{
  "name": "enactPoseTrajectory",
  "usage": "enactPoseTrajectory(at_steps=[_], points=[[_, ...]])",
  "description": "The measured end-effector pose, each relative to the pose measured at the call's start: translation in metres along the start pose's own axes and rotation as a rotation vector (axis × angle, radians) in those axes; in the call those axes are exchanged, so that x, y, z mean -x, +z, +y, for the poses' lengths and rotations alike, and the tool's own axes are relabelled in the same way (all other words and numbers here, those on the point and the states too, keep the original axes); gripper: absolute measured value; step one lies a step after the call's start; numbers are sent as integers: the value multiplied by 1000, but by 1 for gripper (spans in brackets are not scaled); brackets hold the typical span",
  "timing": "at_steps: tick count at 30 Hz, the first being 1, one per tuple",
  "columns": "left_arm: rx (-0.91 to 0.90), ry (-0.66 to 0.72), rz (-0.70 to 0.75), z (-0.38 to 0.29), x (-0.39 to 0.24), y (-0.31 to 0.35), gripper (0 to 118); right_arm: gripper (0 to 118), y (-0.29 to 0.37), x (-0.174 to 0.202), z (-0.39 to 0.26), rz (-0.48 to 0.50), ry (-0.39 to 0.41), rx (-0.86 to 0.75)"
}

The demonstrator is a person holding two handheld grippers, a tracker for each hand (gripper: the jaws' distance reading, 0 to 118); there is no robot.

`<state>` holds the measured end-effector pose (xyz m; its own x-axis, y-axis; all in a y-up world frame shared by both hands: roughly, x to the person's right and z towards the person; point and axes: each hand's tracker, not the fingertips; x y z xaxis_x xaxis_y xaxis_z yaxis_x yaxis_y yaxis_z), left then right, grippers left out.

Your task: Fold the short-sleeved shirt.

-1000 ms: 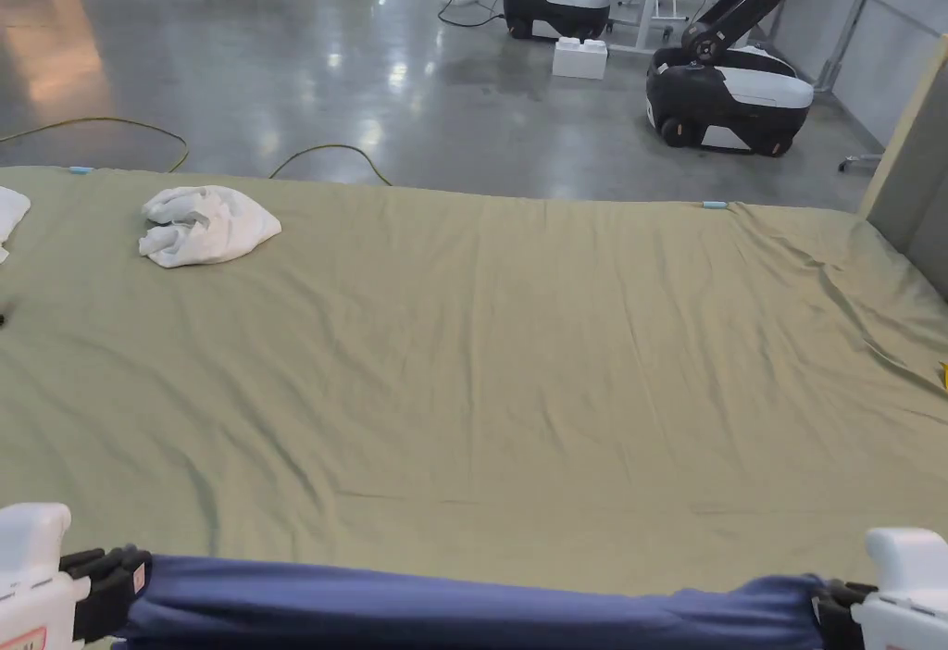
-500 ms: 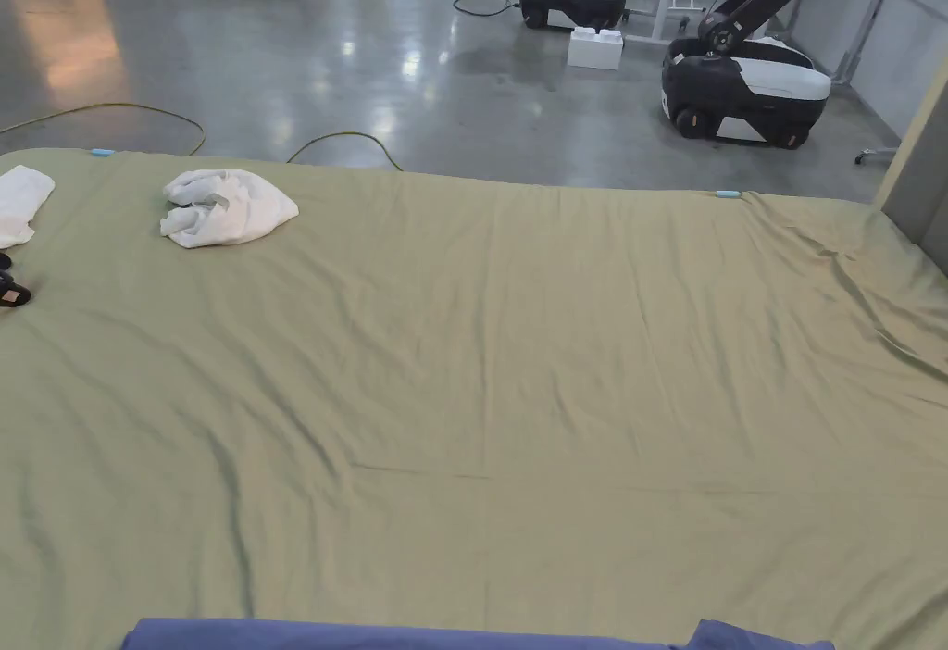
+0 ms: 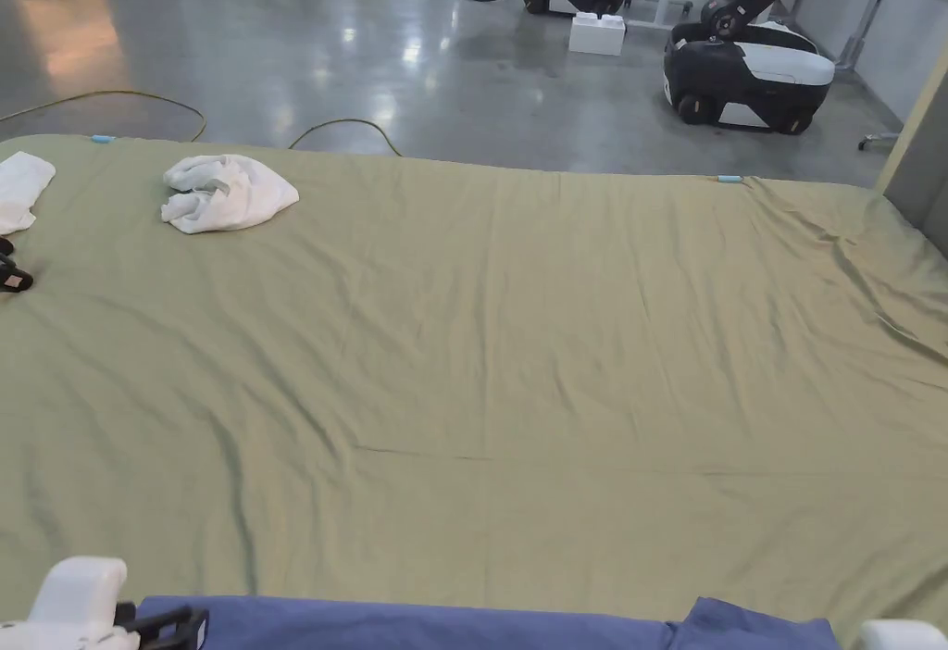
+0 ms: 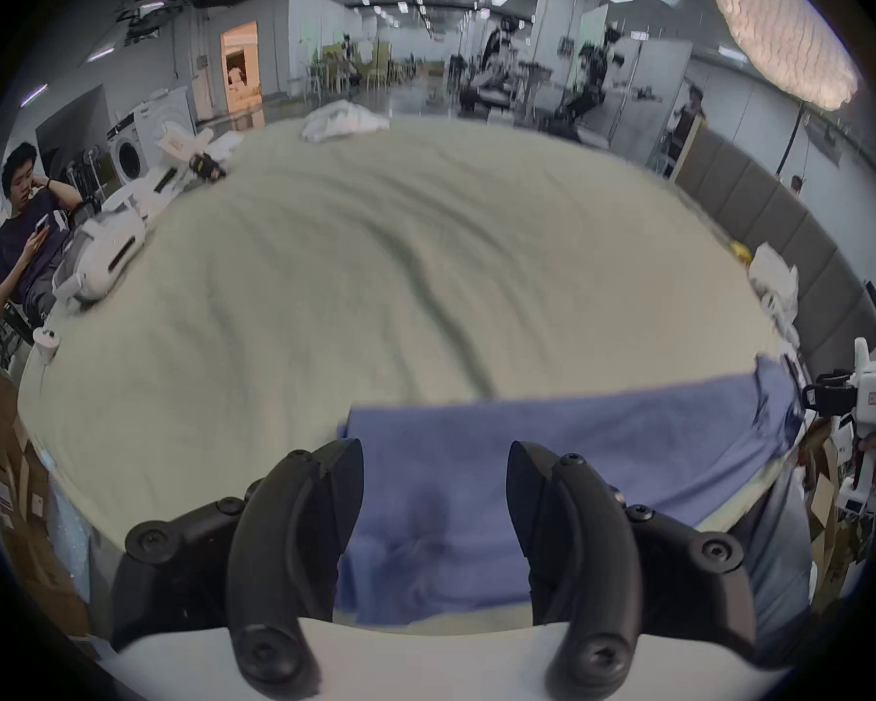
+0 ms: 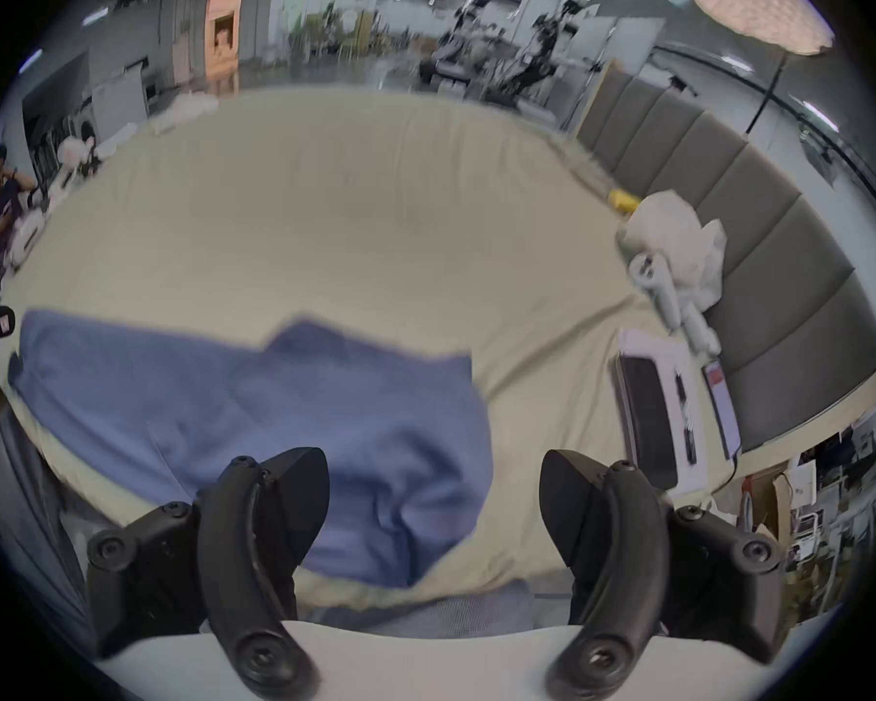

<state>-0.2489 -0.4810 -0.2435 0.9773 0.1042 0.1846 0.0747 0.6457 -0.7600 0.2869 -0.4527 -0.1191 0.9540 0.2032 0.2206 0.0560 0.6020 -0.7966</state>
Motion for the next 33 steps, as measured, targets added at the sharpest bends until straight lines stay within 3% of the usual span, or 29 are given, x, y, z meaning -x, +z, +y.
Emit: enactPoseTrajectory(at_steps=[6,8,10,11,13,14,15,18,22,26,33], points=[[-225,-46,68,37,-42,5,65,87,12,27,38,81,-116,-299],[-302,-59,81,45,-57,9,64,77,14,42,48,114,-145,-398],[-361,-75,96,50,-69,13,62,57,16,57,56,106,-142,-461],[-388,-81,110,53,-76,15,55,43,15,67,60,104,-137,-497],[-447,-90,110,55,-84,20,50,37,16,78,64,119,-135,-554],[-467,-97,123,55,-88,22,40,24,17,84,66,114,-129,-573],[-493,-103,146,55,-91,25,18,9,17,90,67,99,-126,-604],[-581,-98,137,51,-92,35,6,0,23,101,65,88,-123,-691],[-640,-87,175,45,-85,51,5,0,31,108,64,84,-136,-753],[-574,-54,184,39,-56,59,5,0,37,111,67,101,-145,-771],[-163,153,-35,10,51,41,5,0,38,112,72,116,-134,-758]])
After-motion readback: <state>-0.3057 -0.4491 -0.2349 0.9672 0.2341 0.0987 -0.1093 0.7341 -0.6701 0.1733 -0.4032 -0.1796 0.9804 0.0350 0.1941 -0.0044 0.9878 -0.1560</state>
